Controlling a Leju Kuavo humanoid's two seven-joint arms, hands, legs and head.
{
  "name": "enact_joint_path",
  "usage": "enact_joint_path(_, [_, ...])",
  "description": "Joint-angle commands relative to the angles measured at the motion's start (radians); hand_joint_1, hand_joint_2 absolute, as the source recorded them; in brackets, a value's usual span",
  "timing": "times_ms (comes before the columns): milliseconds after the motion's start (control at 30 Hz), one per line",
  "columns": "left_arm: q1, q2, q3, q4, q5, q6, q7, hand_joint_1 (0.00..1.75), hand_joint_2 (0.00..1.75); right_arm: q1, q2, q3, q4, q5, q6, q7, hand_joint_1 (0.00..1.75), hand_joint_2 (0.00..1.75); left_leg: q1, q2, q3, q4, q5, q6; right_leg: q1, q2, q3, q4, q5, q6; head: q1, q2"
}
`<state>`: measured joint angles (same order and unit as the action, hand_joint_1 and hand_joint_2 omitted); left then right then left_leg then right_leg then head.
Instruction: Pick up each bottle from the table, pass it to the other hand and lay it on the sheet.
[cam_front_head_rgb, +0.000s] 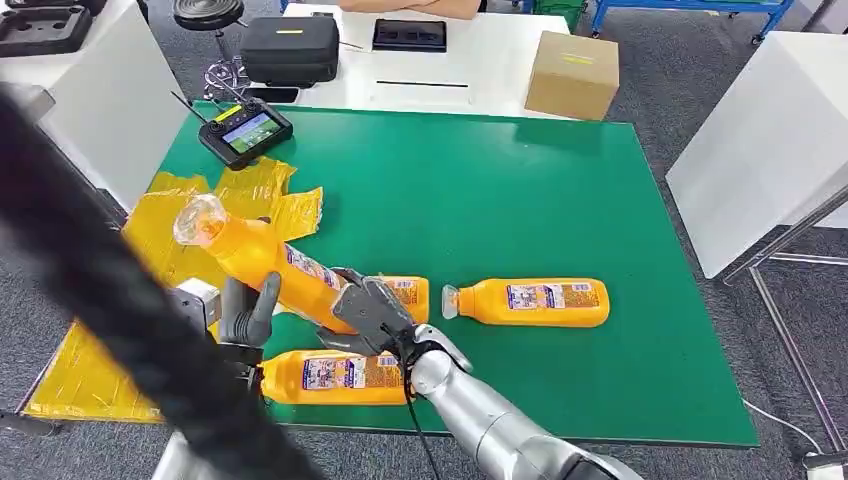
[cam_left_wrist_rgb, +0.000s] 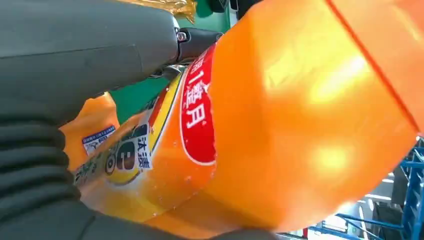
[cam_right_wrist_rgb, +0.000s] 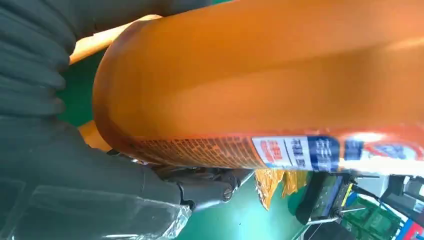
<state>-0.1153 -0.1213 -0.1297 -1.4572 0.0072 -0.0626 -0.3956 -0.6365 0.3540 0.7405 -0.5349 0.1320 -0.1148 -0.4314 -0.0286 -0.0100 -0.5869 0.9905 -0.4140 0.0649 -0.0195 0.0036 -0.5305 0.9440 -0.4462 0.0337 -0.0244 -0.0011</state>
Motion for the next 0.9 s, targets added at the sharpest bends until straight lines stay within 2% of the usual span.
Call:
enact_joint_path(33, [-0.027, -0.006, 0.001, 0.009, 0.003, -0.015, 0.006, 0.0, 1.75, -0.045, -0.005, 0.06, 0.073, 0.007, -0.003, -0.001, 1.54, 1.75, 0.001, -0.001, 0.002, -0.001, 0.0, -0.005, 0.001, -0.001, 0.003, -0.001, -0.001, -0.002, 0.0, 0.0])
enact_joint_path(900, [-0.03, -0.006, 0.005, 0.017, 0.014, -0.044, 0.004, 0.0, 1.75, -0.039, -0.005, 0.056, 0.065, 0.021, 0.001, 0.003, 1.55, 1.75, 0.001, 0.0, 0.001, -0.001, 0.0, -0.004, 0.001, -0.001, 0.002, -0.001, 0.0, -0.002, 0.0, 0.0])
